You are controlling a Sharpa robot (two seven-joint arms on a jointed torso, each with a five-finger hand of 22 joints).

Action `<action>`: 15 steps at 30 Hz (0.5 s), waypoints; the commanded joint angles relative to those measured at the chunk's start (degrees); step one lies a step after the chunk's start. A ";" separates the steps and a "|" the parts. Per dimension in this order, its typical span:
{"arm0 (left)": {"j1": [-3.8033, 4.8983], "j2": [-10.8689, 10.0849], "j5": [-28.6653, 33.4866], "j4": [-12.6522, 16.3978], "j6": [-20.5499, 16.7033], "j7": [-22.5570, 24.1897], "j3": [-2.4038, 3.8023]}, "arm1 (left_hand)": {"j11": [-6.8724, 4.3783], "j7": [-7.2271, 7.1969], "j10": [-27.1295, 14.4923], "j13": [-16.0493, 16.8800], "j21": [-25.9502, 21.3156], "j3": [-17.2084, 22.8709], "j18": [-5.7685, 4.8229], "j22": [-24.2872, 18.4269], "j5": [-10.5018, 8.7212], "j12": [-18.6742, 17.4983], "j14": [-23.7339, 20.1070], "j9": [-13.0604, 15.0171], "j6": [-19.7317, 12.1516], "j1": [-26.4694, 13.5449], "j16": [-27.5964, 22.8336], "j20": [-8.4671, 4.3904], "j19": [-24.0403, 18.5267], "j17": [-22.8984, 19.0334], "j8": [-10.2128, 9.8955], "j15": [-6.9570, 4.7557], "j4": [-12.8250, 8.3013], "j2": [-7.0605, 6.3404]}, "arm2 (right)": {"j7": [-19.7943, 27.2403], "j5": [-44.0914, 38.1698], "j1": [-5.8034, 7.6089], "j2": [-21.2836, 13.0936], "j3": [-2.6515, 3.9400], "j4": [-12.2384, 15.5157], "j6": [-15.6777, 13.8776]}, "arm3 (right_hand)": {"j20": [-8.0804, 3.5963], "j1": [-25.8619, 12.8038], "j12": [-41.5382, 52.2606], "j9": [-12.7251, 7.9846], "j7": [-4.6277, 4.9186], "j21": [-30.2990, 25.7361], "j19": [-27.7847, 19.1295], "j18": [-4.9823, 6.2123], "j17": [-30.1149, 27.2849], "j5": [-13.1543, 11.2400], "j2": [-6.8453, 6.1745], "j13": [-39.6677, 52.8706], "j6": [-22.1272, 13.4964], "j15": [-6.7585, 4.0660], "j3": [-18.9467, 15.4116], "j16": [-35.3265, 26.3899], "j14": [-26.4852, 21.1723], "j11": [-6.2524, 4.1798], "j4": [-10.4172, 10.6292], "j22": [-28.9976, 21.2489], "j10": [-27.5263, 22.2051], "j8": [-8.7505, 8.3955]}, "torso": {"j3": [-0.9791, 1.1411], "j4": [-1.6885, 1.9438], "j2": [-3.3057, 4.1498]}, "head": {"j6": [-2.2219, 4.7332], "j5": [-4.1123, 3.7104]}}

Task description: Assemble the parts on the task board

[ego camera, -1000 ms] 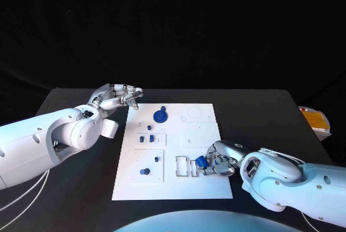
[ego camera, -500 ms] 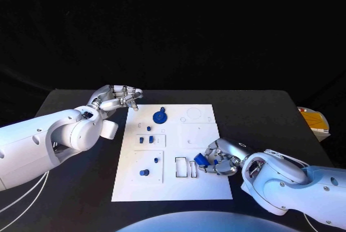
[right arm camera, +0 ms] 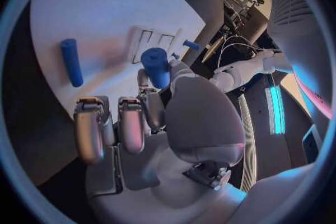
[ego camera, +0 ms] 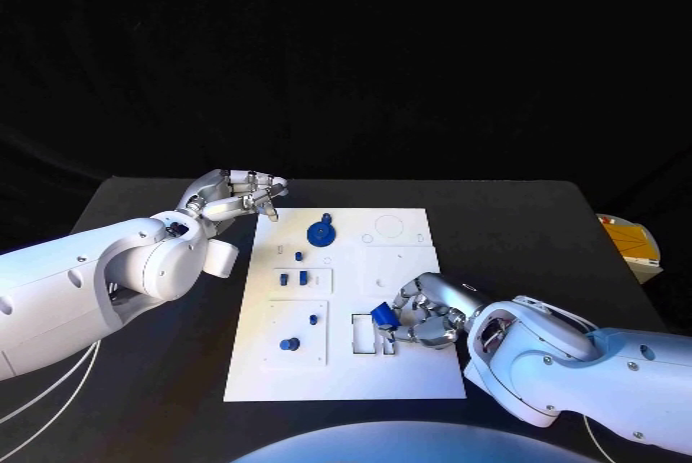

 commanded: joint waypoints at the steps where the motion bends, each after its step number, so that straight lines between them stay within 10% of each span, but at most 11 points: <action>1: 0.01 0.18 0.24 0.15 0.96 0.22 0.03 | 0.08 0.10 -0.41 -0.05 -0.22 -0.23 0.22 -0.04 0.24 0.39 -0.29 0.08 -0.44 -0.14 -0.26 0.09 -0.27 -0.07 0.28 0.04 -0.06 0.14 | 1.22 2.69 -0.19 1.17 -0.01 -0.63 2.75 | -0.51 -2.32 0.10 1.13 -2.38 0.03 5.05 -0.59 7.38 -0.25 1.00 2.63 3.20 -0.41 0.82 0.27 4.58 -0.09 -0.60 14.17 0.49 1.17 | 0.02 0.08 0.03 | -0.16 0.03; 15: 0.01 0.11 0.24 0.23 1.03 0.13 0.02 | 0.10 0.10 -0.52 -0.07 -0.25 -0.22 0.22 -0.04 0.26 0.43 -0.32 0.10 -0.46 -0.12 -0.25 0.10 -0.29 -0.07 0.36 0.06 -0.06 0.19 | 0.56 3.07 -0.63 4.28 -0.03 -3.06 4.68 | -0.88 -7.04 1.94 2.23 -3.00 0.67 5.22 -0.72 8.14 -0.31 1.18 4.24 4.26 -0.85 -0.50 0.50 4.72 -0.62 -0.60 14.33 1.60 2.87 | 0.02 -0.02 0.00 | -0.59 0.45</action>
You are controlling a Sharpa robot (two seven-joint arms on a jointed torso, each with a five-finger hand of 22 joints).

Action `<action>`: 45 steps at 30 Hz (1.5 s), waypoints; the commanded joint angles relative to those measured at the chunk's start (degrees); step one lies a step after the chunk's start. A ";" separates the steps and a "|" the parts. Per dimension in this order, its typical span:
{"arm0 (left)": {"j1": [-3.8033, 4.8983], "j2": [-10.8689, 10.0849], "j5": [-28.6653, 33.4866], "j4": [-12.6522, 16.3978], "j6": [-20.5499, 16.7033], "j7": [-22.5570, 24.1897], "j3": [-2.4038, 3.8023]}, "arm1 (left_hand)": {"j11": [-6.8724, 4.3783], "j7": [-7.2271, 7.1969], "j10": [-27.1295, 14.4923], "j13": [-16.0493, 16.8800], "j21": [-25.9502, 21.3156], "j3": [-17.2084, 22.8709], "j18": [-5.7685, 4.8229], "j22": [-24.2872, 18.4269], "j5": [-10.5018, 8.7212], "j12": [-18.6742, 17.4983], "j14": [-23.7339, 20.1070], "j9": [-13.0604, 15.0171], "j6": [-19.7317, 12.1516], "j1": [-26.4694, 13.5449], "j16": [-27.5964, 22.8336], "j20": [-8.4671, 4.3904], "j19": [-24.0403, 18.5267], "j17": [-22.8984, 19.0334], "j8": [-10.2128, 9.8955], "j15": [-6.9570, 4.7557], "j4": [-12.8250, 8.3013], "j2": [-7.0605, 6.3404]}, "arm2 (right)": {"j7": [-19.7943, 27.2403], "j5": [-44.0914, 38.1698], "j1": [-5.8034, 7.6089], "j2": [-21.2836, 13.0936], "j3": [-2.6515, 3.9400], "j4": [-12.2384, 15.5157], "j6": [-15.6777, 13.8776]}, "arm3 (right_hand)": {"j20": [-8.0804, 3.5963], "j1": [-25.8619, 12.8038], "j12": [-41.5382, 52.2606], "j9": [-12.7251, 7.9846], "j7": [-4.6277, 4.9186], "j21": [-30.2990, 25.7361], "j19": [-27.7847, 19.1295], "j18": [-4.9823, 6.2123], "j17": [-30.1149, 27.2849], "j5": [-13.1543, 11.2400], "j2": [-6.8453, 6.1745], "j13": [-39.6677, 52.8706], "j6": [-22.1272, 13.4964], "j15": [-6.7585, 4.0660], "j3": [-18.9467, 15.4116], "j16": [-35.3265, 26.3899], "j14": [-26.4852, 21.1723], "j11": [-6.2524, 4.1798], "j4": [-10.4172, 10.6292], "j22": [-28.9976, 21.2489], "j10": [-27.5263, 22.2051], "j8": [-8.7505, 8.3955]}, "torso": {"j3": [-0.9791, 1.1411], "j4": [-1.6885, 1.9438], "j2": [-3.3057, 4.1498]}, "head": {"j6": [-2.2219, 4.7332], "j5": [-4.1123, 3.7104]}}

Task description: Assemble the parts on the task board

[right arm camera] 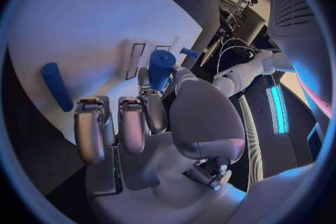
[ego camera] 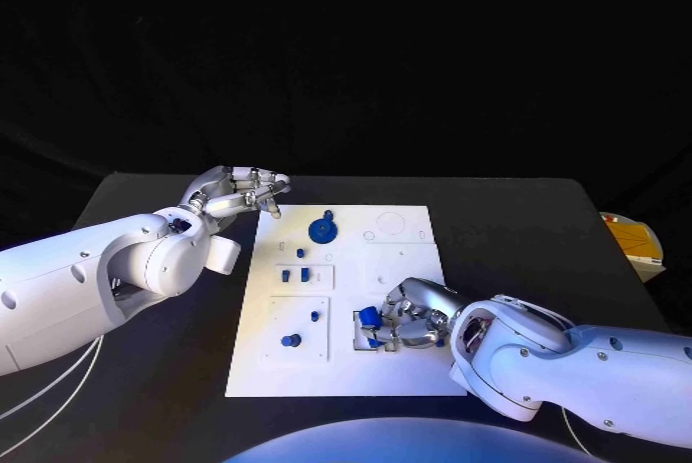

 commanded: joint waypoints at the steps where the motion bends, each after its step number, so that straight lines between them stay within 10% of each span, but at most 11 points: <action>1: 0.02 0.07 0.24 0.18 0.92 0.19 0.03 | -0.11 0.10 -0.31 -0.07 -0.25 -0.22 0.22 -0.04 0.26 0.16 -0.32 0.05 -0.46 -0.13 -0.25 0.10 -0.29 -0.07 0.36 0.06 -0.06 0.19 | 0.09 0.28 -0.10 0.46 0.00 -0.38 2.02 | -0.49 -0.72 0.45 0.49 -3.59 0.29 5.23 -0.72 8.21 -0.33 -0.15 4.31 3.80 -0.47 -0.31 0.41 4.73 -0.01 -0.06 14.35 0.64 0.36 | 0.03 -0.02 -0.01 | -0.12 0.08; 13: 0.02 -0.03 0.24 0.23 0.94 0.09 0.03 | -0.11 0.10 -0.31 -0.07 -0.25 -0.22 0.22 -0.04 0.26 0.16 -0.32 0.05 -0.46 -0.13 -0.25 0.10 -0.29 -0.07 0.36 0.06 -0.06 0.19 | -0.46 -0.06 -0.27 1.38 0.01 -1.31 2.30 | -0.62 -2.08 0.69 0.86 -3.72 0.31 5.23 -0.72 8.27 -1.69 -0.24 4.59 3.75 -0.59 -1.01 0.43 4.74 -0.14 -0.06 14.35 0.81 0.89 | 0.02 -0.02 0.00 | -0.37 0.35; 21: 0.02 -0.07 0.24 0.25 0.90 0.05 0.03 | -0.11 0.10 -0.31 -0.07 -0.25 -0.22 0.22 -0.04 0.26 0.16 -0.32 0.05 -0.46 -0.13 -0.25 0.10 -0.29 -0.07 0.36 0.06 -0.06 0.19 | -1.93 -1.71 -0.29 1.74 0.01 -2.02 2.82 | -0.60 -6.00 -0.73 1.99 -3.63 -0.63 4.94 -0.53 7.57 -14.76 0.23 4.04 2.77 -0.52 -6.18 0.15 4.58 -0.03 -0.02 14.09 0.27 2.43 | 0.02 -0.04 -0.01 | -0.49 0.42; 26: 0.02 -0.09 0.24 0.25 0.88 0.03 0.03 | -0.11 0.10 -0.31 -0.07 -0.25 -0.22 0.22 -0.04 0.26 0.16 -0.32 0.05 -0.46 -0.13 -0.25 0.10 -0.29 -0.07 0.36 0.06 -0.06 0.19 | -2.50 -2.69 -0.31 1.76 0.01 -2.14 2.41 | -0.51 -6.61 -1.35 2.27 -3.53 -0.94 4.84 -0.47 7.40 -17.33 0.53 3.74 2.33 -0.43 -8.85 0.07 4.55 0.06 0.02 14.01 0.01 2.87 | 0.02 -0.08 -0.05 | -0.44 0.41; 45: 0.02 -0.16 0.24 0.19 0.84 0.01 0.03 | -0.09 0.13 -0.48 -0.10 -0.28 -0.18 0.23 -0.03 0.27 0.29 -0.39 0.09 -0.55 -0.07 -0.22 0.13 -0.31 -0.06 0.51 0.08 -0.07 0.27 | 2.84 -3.48 -0.33 -2.82 0.04 1.22 -2.03 | -0.56 1.75 -0.86 2.35 -3.65 -0.09 5.10 -0.64 8.51 -13.76 2.80 4.35 1.71 -0.51 -11.65 0.41 4.76 -0.06 -0.26 14.24 0.37 3.49 | 0.04 -0.16 -0.12 | -0.71 0.42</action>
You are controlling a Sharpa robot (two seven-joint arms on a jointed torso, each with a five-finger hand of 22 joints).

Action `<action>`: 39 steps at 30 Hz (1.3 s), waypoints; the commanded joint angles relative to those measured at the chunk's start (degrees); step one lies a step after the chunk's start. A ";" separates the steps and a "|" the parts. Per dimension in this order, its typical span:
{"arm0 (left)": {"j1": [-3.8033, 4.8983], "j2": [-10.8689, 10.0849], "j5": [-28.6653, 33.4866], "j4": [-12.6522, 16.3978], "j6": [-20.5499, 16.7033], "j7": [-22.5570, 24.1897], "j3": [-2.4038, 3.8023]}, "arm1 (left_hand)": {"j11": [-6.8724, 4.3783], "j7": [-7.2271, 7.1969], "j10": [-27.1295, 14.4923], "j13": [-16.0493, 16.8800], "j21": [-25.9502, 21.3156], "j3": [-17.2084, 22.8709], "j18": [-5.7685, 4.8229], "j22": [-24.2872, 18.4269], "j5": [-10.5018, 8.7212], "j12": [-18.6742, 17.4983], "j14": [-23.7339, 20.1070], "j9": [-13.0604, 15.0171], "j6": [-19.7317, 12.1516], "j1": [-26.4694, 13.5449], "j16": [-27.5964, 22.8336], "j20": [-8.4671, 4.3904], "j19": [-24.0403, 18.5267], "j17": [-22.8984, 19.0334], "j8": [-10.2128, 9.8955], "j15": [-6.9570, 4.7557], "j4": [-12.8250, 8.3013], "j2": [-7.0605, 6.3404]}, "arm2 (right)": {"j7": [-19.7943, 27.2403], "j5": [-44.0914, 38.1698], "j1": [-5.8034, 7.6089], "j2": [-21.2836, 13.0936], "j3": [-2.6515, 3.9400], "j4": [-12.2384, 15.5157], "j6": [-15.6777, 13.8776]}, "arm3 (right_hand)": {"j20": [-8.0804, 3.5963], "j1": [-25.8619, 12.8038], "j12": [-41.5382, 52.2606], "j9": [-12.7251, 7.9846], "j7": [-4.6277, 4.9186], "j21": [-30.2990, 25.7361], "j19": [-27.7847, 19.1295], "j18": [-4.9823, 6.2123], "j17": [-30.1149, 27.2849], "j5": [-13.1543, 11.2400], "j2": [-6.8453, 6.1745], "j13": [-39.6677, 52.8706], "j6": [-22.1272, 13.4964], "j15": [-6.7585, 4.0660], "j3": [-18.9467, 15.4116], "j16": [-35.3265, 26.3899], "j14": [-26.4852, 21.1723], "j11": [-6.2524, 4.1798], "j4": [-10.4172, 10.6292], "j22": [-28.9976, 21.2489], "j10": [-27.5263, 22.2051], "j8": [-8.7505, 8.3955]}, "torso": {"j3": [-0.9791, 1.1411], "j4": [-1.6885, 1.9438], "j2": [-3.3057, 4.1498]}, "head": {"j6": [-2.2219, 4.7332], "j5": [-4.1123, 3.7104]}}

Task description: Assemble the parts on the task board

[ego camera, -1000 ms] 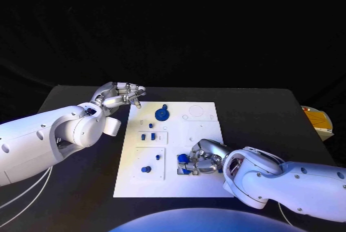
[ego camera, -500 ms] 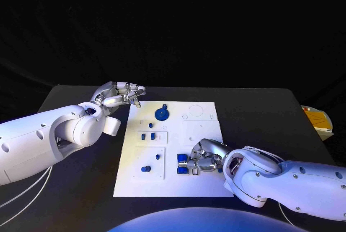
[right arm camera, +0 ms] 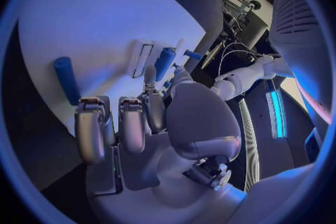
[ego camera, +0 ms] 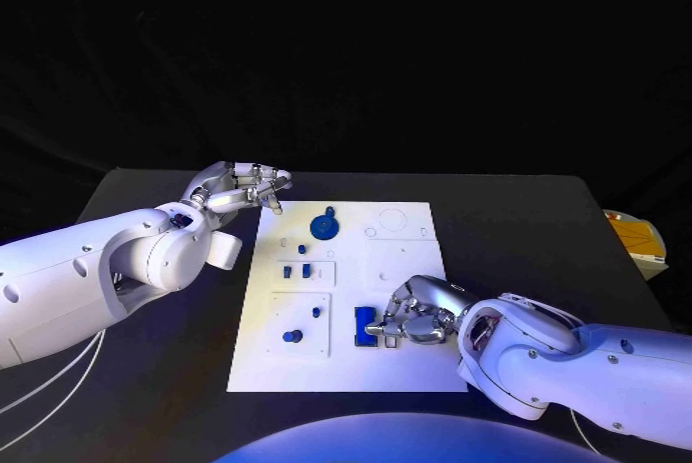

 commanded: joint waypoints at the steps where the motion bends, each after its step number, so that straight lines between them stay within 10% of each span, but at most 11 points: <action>1: 0.02 0.10 0.24 0.10 0.81 0.30 0.04 | -0.08 -0.08 -0.49 -0.05 -0.30 -0.18 0.23 -0.03 0.27 0.29 -0.39 0.05 -0.35 -0.07 -0.22 0.13 -0.31 -0.06 0.17 0.08 -0.07 0.27 | 3.17 -0.53 0.11 -1.47 0.03 0.67 -2.56 | -0.16 1.48 0.09 -0.15 0.06 0.08 5.09 -0.65 8.54 0.64 0.30 4.28 -0.58 -0.11 -0.52 0.19 4.76 0.05 -0.12 14.27 0.27 0.15 | -0.03 0.00 -0.12 | -0.06 -0.13; 13: -0.22 0.54 0.24 -0.12 1.11 0.42 -0.11 | -0.07 -0.06 -0.54 -0.06 -0.31 -0.19 0.23 -0.03 0.27 0.34 -0.41 0.06 -0.39 -0.08 -0.21 0.14 -0.32 -0.05 0.22 0.09 -0.06 0.28 | 5.87 -1.24 2.31 -9.85 0.01 0.68 -1.33 | 0.25 11.60 -2.27 -2.17 0.93 -1.22 4.66 -0.39 8.28 5.27 0.18 3.01 -2.29 0.43 -1.35 0.04 4.66 0.72 -0.34 13.92 -0.93 -2.58 | -0.08 -0.10 -0.46 | -0.28 -1.23; 39: -1.41 1.05 0.25 -0.28 1.35 0.36 -0.14 | -0.06 -0.06 -0.54 -0.06 -0.32 -0.20 0.22 -0.03 0.26 0.39 -0.42 0.07 -0.41 -0.13 -0.20 0.15 -0.33 -0.05 0.25 0.10 -0.02 0.29 | 0.45 -9.18 -0.93 -11.38 -0.60 0.15 2.02 | 0.60 12.40 -3.23 -3.40 1.36 -1.41 4.59 -0.36 8.24 6.79 0.27 2.47 -1.83 0.79 -2.22 -0.01 4.63 1.12 0.02 13.87 -1.32 -4.13 | 0.11 -0.65 -0.92 | -0.74 -1.82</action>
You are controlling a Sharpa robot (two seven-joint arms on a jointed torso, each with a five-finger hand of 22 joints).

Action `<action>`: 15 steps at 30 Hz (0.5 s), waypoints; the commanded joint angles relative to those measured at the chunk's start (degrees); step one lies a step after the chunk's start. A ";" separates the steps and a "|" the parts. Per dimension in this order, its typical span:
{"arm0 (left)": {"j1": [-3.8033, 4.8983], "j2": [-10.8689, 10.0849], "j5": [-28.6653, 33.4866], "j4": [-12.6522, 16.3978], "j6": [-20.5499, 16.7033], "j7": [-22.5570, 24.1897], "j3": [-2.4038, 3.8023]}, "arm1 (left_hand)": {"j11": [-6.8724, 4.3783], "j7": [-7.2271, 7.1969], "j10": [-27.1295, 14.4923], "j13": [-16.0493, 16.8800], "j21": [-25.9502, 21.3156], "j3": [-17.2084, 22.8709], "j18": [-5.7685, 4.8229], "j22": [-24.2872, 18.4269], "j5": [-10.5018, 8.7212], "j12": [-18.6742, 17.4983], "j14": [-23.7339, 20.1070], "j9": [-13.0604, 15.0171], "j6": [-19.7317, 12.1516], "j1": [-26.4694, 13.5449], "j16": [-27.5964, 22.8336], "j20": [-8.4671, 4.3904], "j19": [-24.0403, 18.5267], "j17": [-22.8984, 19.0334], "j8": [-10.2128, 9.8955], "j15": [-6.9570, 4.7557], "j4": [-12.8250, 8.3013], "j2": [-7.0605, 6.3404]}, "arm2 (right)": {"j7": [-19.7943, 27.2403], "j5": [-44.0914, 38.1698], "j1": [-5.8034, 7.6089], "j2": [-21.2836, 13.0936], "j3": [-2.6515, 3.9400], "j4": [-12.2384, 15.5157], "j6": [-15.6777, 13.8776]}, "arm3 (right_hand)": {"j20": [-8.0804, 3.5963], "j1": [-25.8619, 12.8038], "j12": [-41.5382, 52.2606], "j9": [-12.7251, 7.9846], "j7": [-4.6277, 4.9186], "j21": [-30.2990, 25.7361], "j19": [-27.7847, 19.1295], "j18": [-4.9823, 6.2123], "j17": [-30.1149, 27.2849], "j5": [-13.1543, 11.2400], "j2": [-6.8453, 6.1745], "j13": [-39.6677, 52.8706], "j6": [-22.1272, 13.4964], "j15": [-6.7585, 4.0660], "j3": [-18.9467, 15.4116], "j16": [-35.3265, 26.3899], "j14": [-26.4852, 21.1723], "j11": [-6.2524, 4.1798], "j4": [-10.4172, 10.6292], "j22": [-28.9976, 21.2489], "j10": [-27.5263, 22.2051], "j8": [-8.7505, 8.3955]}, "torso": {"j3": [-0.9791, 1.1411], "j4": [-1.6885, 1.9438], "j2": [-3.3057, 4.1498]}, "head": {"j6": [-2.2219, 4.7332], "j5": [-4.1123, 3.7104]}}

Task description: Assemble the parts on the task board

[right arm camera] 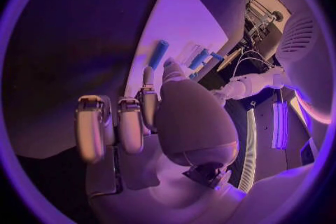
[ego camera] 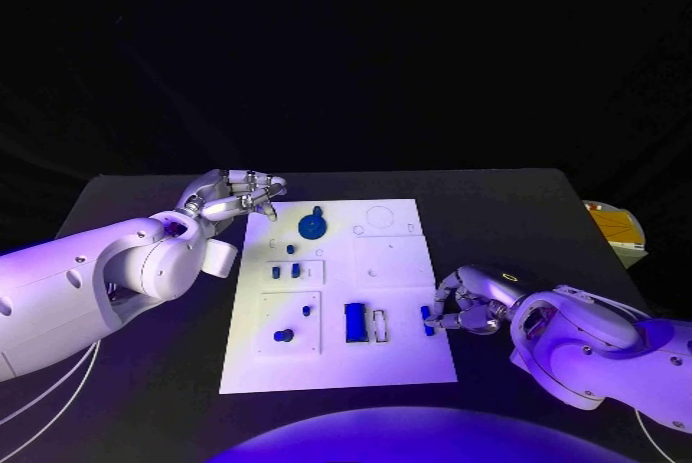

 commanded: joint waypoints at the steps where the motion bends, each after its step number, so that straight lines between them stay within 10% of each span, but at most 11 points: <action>1: -0.03 0.09 0.25 0.10 0.96 0.35 0.04 | 0.15 -0.05 -0.33 -0.07 -0.34 -0.21 0.22 -0.03 0.26 0.39 -0.42 0.09 -0.42 -0.13 -0.20 0.15 -0.33 -0.05 0.26 0.11 -0.02 0.29 | -1.23 -2.24 -0.35 0.71 -0.05 -0.17 1.26 | 0.59 -0.14 -0.13 -0.08 0.21 -0.31 4.60 -0.36 8.20 0.27 0.03 -7.50 0.34 0.44 -0.42 -0.01 4.72 -0.22 -0.07 13.84 -0.19 -0.24 | 0.02 -0.03 0.01 | -0.05 0.23; 15: -0.04 -0.02 0.25 0.16 1.02 0.29 0.04 | 0.15 -0.05 -0.33 -0.07 -0.34 -0.21 0.22 -0.03 0.26 0.39 -0.42 0.09 -0.42 -0.13 -0.20 0.15 -0.33 -0.05 0.26 0.11 -0.02 0.29 | -2.38 -5.06 -1.60 3.39 -0.07 -2.19 2.51 | 0.68 -0.73 -0.26 -0.38 0.20 -0.40 4.57 -0.34 8.14 -0.67 0.27 -7.56 0.69 0.49 -1.15 -0.05 4.71 -0.19 -0.18 13.82 -0.20 -0.60 | -0.10 0.07 -0.07 | -0.42 0.51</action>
